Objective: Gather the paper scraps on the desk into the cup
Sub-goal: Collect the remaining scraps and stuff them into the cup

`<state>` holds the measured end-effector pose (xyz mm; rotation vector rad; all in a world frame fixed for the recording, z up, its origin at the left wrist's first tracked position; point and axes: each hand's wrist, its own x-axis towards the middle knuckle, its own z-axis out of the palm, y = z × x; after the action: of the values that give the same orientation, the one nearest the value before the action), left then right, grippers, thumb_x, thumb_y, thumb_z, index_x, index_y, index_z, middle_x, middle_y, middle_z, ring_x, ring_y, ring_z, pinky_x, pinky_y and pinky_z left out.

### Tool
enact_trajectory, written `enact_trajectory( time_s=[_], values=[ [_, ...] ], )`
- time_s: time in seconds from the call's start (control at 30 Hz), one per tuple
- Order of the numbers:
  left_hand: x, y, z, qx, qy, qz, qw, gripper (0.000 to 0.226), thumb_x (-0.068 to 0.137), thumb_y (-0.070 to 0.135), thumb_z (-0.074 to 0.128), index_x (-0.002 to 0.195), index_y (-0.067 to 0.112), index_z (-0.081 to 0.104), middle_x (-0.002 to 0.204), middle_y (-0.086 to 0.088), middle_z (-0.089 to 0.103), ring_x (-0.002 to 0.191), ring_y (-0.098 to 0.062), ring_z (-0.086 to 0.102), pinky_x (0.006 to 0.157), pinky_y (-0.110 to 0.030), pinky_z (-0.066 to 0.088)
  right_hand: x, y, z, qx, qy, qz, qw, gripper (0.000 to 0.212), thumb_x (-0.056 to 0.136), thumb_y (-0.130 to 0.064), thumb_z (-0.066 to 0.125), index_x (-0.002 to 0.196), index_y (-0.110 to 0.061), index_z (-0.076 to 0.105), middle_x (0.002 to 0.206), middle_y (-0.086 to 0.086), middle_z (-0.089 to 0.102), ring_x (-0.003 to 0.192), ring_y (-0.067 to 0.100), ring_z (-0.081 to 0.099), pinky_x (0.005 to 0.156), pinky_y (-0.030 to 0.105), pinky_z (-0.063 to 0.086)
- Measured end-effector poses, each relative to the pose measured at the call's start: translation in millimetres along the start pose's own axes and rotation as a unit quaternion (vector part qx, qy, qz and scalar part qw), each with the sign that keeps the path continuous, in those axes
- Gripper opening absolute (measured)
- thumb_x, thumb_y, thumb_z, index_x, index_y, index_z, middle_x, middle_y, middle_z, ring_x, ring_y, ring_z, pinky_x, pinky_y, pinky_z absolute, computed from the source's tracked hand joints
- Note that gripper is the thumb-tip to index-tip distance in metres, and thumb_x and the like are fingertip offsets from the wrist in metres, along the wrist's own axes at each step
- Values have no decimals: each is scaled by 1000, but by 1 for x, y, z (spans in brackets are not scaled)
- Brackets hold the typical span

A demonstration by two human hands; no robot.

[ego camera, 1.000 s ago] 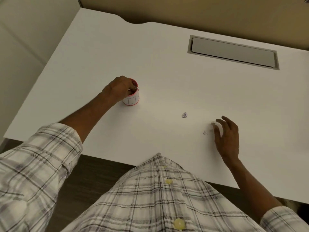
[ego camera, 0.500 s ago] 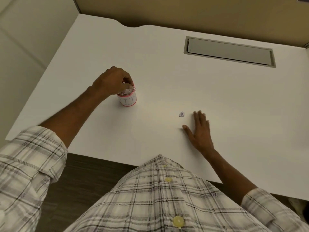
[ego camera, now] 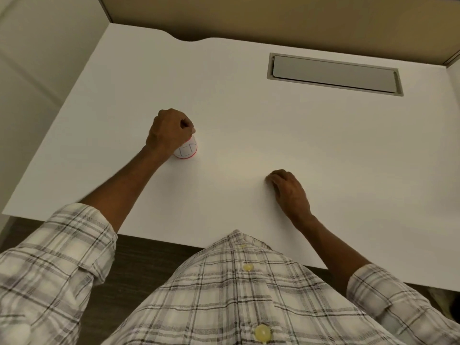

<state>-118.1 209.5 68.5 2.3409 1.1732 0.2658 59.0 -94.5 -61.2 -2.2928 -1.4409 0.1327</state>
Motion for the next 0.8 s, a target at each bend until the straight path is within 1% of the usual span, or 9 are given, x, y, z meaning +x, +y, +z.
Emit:
enact_trajectory(
  time_s=[0.07,0.17,0.23,0.3,0.37,0.43,0.57,0.67,0.8],
  values=[
    [2,-5,-3,11,5,4,1000,14,81,20,69,91,14,78,95,-6,76,88,-23,70,76,-33,57,-1,11,-11,73,43,59,995,18,97,-7,60,111,-11,71,115,3,67,101,20,67,89,36,56],
    [5,-11,-5,38,6,-4,999,17,83,24,71,95,14,78,99,-9,75,93,-27,69,78,-36,57,-6,27,-31,220,108,172,954,13,94,-12,69,105,-18,72,111,-4,68,88,3,69,81,24,57],
    [5,-13,-3,78,-4,-4,997,18,84,24,72,97,13,78,103,-12,73,95,-33,68,79,-38,56,-8,36,-43,295,90,220,925,20,93,-15,70,111,-23,69,117,-9,70,93,3,72,81,16,55],
    [4,-14,1,120,-22,-5,993,18,85,19,68,99,13,78,105,-16,72,95,-37,67,79,-40,56,-12,45,-51,339,39,233,910,28,97,-13,65,121,-27,65,125,-13,69,110,3,69,89,11,52],
    [2,-14,3,134,-21,-5,991,20,87,16,64,101,11,77,105,-18,72,94,-39,66,80,-41,56,-19,55,-56,295,17,214,931,32,98,-9,61,125,-26,63,129,-12,67,117,6,65,97,17,51],
    [0,-12,1,119,18,14,993,22,88,16,62,103,9,76,105,-17,72,95,-38,67,80,-41,56,-27,62,-56,194,0,165,967,34,98,-12,63,130,-23,62,133,-10,64,114,9,62,102,28,50],
    [-12,12,-2,25,118,114,986,20,89,21,58,96,14,75,96,-4,74,92,-23,65,83,-34,53,-38,57,-44,119,-107,70,985,53,100,-35,60,151,-26,43,157,-7,41,142,5,39,116,23,32],
    [-34,44,24,-69,49,191,978,15,89,22,63,98,16,74,93,1,73,82,-15,66,81,-31,54,-42,49,-28,51,-102,3,993,51,100,-31,61,147,-16,49,156,4,44,145,19,40,118,30,35],
    [-67,71,85,-133,-109,238,956,21,88,11,69,109,8,73,102,-8,69,84,-22,67,81,-33,54,-55,48,-28,3,-39,24,999,27,101,-21,59,124,-12,69,135,6,63,123,25,62,96,44,57]
  ],
)
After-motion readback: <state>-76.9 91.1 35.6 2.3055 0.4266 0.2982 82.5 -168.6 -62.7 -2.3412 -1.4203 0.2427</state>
